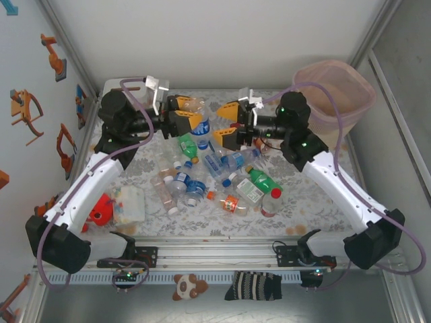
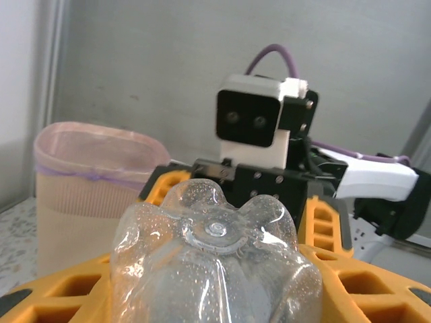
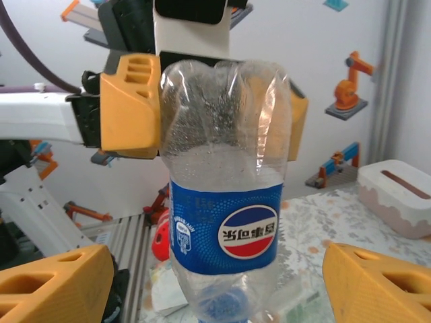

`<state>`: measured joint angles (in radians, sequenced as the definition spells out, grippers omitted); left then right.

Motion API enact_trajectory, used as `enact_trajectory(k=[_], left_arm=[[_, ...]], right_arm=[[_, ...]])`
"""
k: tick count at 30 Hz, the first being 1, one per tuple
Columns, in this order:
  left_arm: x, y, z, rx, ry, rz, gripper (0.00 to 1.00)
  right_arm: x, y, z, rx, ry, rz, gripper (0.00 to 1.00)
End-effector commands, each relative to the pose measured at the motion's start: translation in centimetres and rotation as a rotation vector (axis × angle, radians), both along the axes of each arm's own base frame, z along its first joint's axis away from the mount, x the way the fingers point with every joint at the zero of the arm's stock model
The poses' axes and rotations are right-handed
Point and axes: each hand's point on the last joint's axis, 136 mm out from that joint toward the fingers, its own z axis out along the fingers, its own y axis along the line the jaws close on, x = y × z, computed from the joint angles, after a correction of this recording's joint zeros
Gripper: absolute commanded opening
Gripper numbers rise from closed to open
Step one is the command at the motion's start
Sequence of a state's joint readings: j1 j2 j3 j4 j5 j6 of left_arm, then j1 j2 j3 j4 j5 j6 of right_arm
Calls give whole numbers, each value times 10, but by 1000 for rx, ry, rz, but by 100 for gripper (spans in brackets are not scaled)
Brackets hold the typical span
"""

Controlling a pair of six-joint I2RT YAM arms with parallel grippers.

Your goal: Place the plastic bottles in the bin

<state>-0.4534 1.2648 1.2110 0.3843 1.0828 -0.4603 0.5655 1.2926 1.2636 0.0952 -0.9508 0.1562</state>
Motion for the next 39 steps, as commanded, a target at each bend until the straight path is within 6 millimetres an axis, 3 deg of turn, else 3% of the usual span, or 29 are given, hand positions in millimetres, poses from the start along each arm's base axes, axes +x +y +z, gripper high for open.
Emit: enact_trajectory(k=[1,12,19,28,32,39], left_arm=[[-23,0,23,-33,-74,-74,34],[-40,0,26,-37,-126,-103,35],[-39,-3,24,-32,-134,-108,35],[-39,-5,14,-9,-121,-120,37],[-40,-4,10,10,-126,-104,47],[-29,10,17,12,-106,-19,75]], right_arm=[[-20,11,16,29,-86,86,81],[-27,33,11,28,-12,145,73],[-34,32,9,27,16,160,68],[-29,32,7,7,6,118,54],[-28,31,9,11,2,111,47],[-19,26,14,-17,-10,20,44]])
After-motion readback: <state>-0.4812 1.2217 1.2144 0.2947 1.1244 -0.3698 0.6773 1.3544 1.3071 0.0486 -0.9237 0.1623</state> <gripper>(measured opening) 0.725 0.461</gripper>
